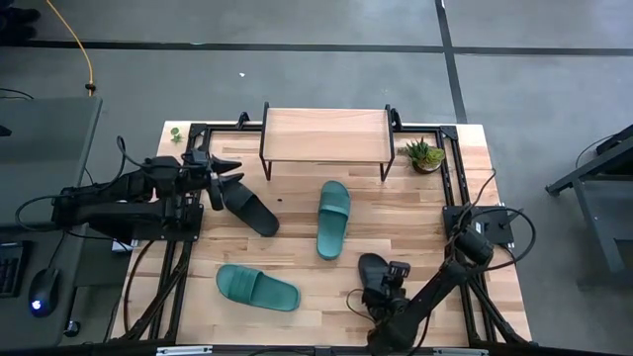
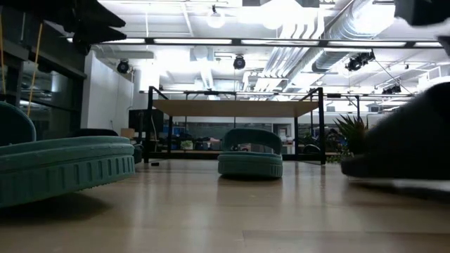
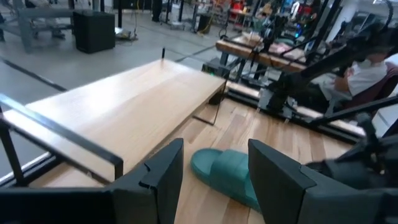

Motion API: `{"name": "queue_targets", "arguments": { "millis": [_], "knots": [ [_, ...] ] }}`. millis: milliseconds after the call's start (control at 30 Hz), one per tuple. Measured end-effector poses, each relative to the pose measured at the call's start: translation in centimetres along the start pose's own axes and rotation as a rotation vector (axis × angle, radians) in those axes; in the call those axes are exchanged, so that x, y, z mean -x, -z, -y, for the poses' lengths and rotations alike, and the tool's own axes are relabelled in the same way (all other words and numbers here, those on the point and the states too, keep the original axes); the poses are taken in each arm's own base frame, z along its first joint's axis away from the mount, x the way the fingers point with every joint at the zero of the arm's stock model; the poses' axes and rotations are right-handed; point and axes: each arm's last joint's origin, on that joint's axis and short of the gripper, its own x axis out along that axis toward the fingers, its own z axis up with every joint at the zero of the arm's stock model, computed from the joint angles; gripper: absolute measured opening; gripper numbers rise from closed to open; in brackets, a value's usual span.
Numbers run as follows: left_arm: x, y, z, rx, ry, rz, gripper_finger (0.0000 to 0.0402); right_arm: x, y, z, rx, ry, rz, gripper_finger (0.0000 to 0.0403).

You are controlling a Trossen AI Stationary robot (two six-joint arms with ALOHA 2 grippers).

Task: Pick and place slides into the shelf
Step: Put the bottom black slide on the shelf

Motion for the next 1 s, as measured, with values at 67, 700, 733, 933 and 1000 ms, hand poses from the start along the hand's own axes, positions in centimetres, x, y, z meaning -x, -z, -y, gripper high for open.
{"name": "queue_targets", "arguments": {
  "millis": [67,700,733,933,1000],
  "knots": [
    [0.0,0.2,0.0,0.006,-0.005,-0.02,0.0163,0.3,-0.5,0.9,-0.013,0.0,0.032,0.0002],
    [0.0,0.4,-0.1,-0.012,-0.009,-0.037,0.0163,-0.1,-5.4,7.6,0.031,0.084,0.165,0.0],
    [0.0,0.4,-0.1,-0.018,-0.009,-0.037,0.0163,-0.4,-5.8,8.0,0.04,0.099,0.166,0.0],
    [0.0,0.3,-0.3,-0.03,-0.07,-0.019,0.0163,-1.2,-7.6,11.1,0.067,0.18,0.205,0.0],
    [0.0,0.2,-0.3,-0.053,-0.098,-0.009,0.0163,-0.7,-7.9,12.9,0.042,0.198,0.241,0.0]
  ]
}}
